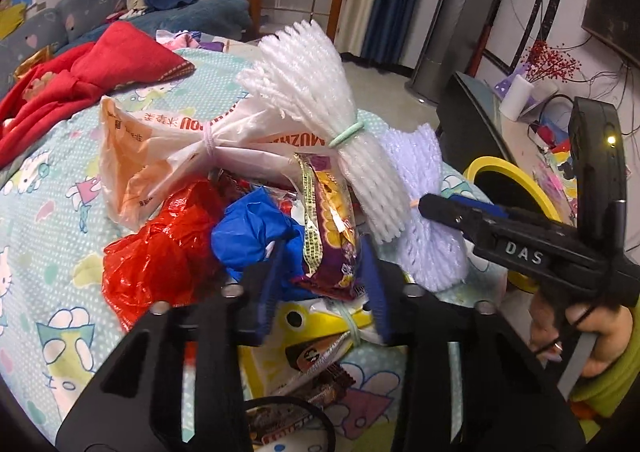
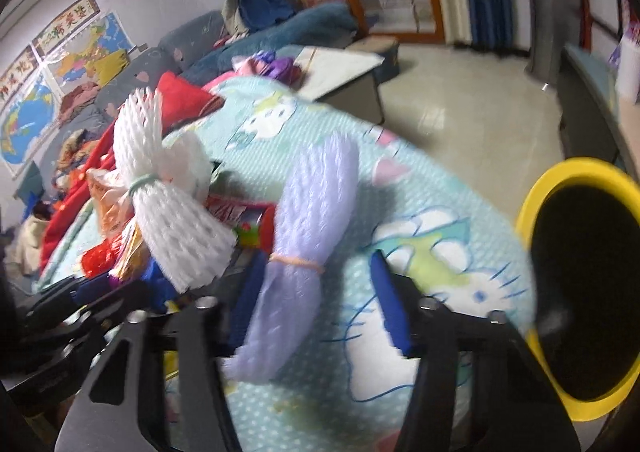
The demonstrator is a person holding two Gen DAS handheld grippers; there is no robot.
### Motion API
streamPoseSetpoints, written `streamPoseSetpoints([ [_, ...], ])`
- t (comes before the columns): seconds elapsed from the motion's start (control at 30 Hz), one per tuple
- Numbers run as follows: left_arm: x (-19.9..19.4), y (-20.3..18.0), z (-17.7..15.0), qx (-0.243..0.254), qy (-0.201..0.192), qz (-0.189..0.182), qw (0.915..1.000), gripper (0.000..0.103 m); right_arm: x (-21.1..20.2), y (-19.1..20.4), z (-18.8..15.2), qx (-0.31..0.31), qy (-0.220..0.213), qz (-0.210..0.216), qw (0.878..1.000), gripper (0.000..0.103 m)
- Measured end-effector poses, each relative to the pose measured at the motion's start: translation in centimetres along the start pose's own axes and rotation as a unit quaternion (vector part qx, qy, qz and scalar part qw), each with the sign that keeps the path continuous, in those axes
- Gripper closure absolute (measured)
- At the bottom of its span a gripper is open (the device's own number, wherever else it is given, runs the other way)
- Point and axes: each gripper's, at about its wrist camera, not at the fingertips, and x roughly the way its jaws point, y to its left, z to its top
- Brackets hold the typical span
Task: Collect trash
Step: 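Grasp the purple snack wrapper with the left tool while the right grasps the lavender foam net, then carry both items to the yellow bin and open both tools to drop them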
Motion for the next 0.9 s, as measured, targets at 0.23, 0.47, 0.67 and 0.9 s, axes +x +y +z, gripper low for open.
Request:
streamPoseSetpoints([
  [0.23,-1.3,0.2,-0.4,-0.015,-0.014,-0.013,0.9997,0.087,-1.4,0.4,-0.6,-0.005,-0.005,0.03,1.0,0.091],
  [0.47,-5.5,-0.3,-0.3,-0.032,-0.065,-0.033,0.9968,0.087,-3.1,-1.0,-0.5,0.011,-0.019,0.035,0.999,0.093],
  [0.67,-7.9,-2.1,0.0,-0.022,-0.086,-0.061,0.9942,0.087,-6.3,-2.3,0.0,0.014,-0.054,0.034,0.998,0.093],
  [0.9,-8.0,-5.4,0.4,0.01,-0.087,-0.087,0.9923,0.087,-9.8,-3.9,0.6,0.012,-0.096,0.02,0.995,0.093],
])
